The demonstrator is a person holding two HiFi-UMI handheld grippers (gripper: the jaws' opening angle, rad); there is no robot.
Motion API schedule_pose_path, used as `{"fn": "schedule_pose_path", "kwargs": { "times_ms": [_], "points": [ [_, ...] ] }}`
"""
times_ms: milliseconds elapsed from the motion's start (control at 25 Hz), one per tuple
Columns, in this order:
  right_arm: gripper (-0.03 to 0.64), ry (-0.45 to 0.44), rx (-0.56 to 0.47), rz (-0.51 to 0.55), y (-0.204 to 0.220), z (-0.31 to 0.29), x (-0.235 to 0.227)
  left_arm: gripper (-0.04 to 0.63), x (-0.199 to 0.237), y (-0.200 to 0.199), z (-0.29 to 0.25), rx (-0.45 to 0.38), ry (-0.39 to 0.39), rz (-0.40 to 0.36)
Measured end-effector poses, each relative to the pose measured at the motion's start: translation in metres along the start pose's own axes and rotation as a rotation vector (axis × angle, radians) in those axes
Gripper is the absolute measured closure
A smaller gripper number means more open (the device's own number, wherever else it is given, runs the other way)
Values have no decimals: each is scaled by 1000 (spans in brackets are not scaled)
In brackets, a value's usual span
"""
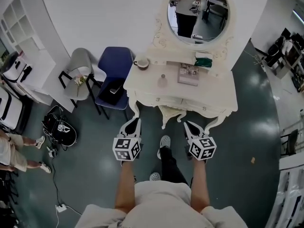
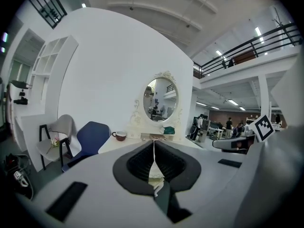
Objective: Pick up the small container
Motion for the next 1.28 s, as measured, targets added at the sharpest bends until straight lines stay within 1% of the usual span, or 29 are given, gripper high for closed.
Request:
{"fn": "schedule_pose_path", "kwargs": {
  "times_ms": [200, 400, 520, 640, 800, 920, 1040, 1280],
  "points": [
    [595, -43, -2, 23, -19, -59, -6, 566, 34, -17, -32, -11, -31, -4],
    [561, -70, -37, 12, -51, -120, -18, 566, 65, -43, -74, -14, -47, -19],
    [504, -86, -44, 10, -67, -154, -26, 566, 81, -56, -100, -16, -50, -17],
    [490, -96, -55, 15, -82, -185, -33, 566, 94, -69, -125, -16, -50, -26],
    [424, -114, -49, 30, -95, -222, -42, 566, 109, -84, -154, -25, -50, -31],
    [380, -105, -41, 30, -100, -253, -56, 566, 121, -89, -178, -22, -49, -33],
    [373, -105, -43, 29, -108, -284, -69, 566, 135, -92, -197, -17, -63, -21],
    [372, -124, -89, 23, -125, -336, -88, 566, 154, -97, -231, -18, -78, -14]
  ]
}}
Point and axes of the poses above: the fingertips, and each gripper's own axes: z backward along the fingers, x to its left, y out of its underside, the point moved 2 cm from there along z, backward along the fingers, and after that the axes turned 7 degrees about y, right-handed, at the moved point
